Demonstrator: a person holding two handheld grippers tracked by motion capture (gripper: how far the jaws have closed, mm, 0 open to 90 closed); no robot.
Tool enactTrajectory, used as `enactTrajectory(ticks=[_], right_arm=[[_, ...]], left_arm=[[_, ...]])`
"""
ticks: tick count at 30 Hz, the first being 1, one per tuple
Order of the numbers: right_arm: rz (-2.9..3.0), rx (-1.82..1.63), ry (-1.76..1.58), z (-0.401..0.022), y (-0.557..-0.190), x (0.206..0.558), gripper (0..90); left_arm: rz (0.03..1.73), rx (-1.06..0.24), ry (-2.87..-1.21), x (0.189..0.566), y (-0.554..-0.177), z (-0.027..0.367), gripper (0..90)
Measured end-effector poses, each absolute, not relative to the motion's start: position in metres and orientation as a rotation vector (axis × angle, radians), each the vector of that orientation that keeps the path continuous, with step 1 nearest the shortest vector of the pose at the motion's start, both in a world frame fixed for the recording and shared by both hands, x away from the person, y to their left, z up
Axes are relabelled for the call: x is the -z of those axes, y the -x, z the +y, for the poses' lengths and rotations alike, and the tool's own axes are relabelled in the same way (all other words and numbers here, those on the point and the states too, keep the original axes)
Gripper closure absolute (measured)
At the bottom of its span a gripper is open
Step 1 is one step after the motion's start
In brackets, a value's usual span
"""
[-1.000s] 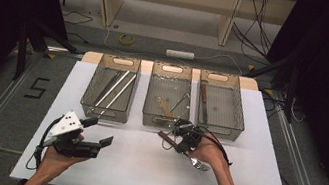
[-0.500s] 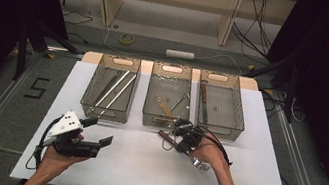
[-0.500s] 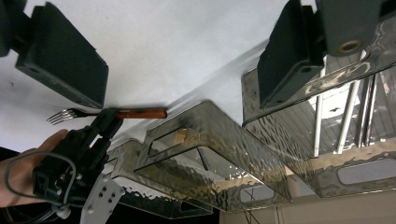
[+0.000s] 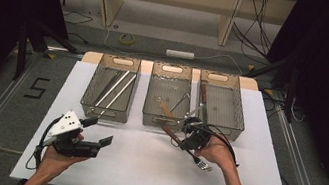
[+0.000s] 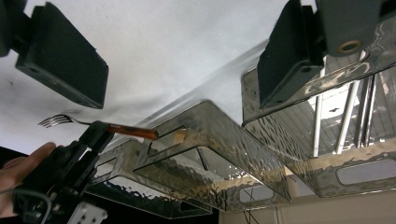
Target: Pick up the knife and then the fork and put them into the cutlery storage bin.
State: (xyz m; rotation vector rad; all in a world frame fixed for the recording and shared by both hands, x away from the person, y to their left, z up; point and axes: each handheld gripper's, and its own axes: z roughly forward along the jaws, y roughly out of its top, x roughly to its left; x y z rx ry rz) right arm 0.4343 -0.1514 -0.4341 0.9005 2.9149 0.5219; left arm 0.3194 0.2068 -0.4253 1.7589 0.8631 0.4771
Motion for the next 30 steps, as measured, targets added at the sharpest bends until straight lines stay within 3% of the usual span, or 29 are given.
enactTrajectory(ticks=[14,30], right_arm=[[2.799,-0.855,-0.983,-0.19,-0.436,0.392,78.0],[2.573,-1.149,-1.143,-0.23,-0.458,0.367,78.0]], left_arm=[[0.868,-0.477,-1.735,0.425,-0.32,0.209,16.3],[0.871,-0.479,-1.729,0.424,-0.32,0.21,16.3]])
